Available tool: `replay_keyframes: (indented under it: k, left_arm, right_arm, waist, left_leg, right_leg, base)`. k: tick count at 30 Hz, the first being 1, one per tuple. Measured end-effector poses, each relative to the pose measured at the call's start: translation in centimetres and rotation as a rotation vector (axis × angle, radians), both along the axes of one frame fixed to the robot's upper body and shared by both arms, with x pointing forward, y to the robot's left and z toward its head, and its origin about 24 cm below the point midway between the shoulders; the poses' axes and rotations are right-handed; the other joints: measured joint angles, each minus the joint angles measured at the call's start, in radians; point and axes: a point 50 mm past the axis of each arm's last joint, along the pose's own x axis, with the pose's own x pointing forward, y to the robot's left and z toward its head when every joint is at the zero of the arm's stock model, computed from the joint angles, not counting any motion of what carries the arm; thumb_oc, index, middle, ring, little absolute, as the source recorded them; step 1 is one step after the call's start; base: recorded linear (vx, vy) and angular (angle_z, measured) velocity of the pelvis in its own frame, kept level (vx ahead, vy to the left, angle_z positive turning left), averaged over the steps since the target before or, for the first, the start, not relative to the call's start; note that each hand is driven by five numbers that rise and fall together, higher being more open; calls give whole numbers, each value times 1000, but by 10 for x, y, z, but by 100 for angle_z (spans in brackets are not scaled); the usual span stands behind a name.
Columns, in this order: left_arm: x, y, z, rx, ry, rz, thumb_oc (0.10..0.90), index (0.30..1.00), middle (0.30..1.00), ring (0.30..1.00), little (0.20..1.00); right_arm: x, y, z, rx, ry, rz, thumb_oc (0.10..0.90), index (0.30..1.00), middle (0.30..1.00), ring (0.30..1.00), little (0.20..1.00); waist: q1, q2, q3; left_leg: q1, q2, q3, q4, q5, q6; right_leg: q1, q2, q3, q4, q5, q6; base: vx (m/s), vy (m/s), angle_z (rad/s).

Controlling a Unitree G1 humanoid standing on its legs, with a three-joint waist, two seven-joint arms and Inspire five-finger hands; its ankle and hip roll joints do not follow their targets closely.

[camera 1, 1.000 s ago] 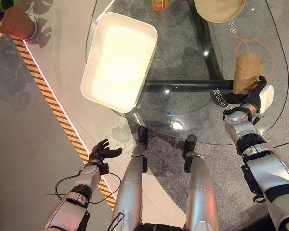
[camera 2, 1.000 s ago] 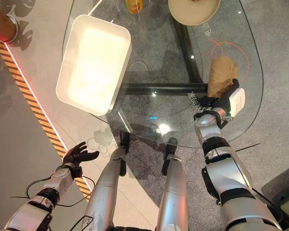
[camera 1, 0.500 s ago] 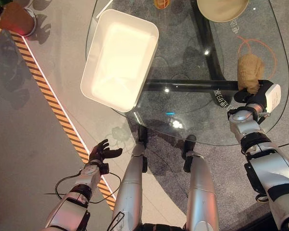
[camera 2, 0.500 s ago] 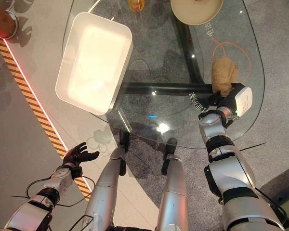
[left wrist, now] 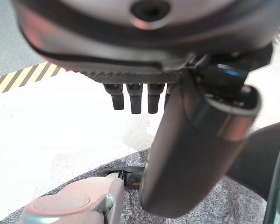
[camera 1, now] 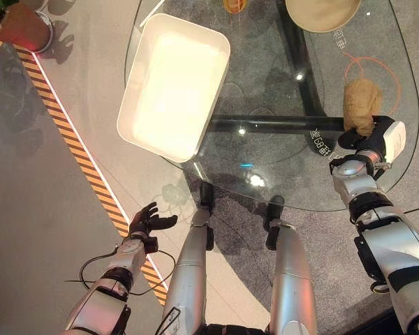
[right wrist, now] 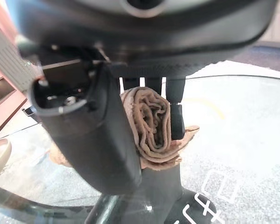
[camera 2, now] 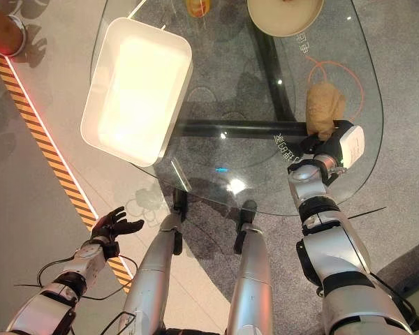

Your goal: Wipe the table with a cloth and put it in the basket.

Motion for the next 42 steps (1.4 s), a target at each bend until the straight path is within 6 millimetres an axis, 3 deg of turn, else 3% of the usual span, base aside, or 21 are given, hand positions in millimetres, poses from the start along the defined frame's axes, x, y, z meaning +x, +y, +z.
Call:
replay_keyframes:
  k: [5, 19, 23, 34, 42]
  left_arm:
    - [0, -1, 0, -2, 0, -2, 800, 900, 900, 900, 900]
    - [2, -3, 1, -4, -7, -9, 800, 900, 900, 900, 900]
    - [1, -3, 1, -4, -4, -9, 800, 900, 900, 900, 900]
    - [1, -13, -2, -22, -5, -28, 800, 900, 900, 900, 900]
    - [2, -19, -2, -31, -8, -40, 800, 900, 900, 900, 900]
  right_arm:
    - [6, 14, 7, -41, 11, 108, 100, 300, 300, 300, 200]
    - [16, 47, 20, -252, 107, 351, 100, 300, 300, 300, 200]
    - [18, 57, 18, -244, 122, 398, 100, 300, 300, 300, 200]
    - [21, 63, 24, -350, 194, 490, 100, 300, 300, 300, 200]
    - [24, 72, 31, -426, 248, 579, 100, 300, 300, 300, 200]
  waist:
    - [-20, 0, 0]
    - [-17, 4, -1]
    - [-15, 6, -2]
    - [-15, 30, -5]
    - [-16, 34, -7]
  left_leg:
    - [-1, 1, -1, -2, 2, -1]
    - [9, 3, -1, -16, 9, -4]
    - [15, 3, -1, -18, 10, -6]
    - [20, 4, -3, -21, 17, -10]
    - [23, 7, -6, -31, 24, -16]
  right_leg:
    - [-1, 1, -1, -2, 0, 0]
    - [-1, 3, -3, 3, -3, -5]
    - [1, 1, -2, 12, -6, -7]
    - [-1, 1, -4, 23, -10, -10]
    - [-7, 3, -6, 35, -17, -16]
  base:
    - [0, 0, 0]
    - [0, 0, 0]
    - [0, 0, 0]
    - [0, 0, 0]
    - [0, 0, 0]
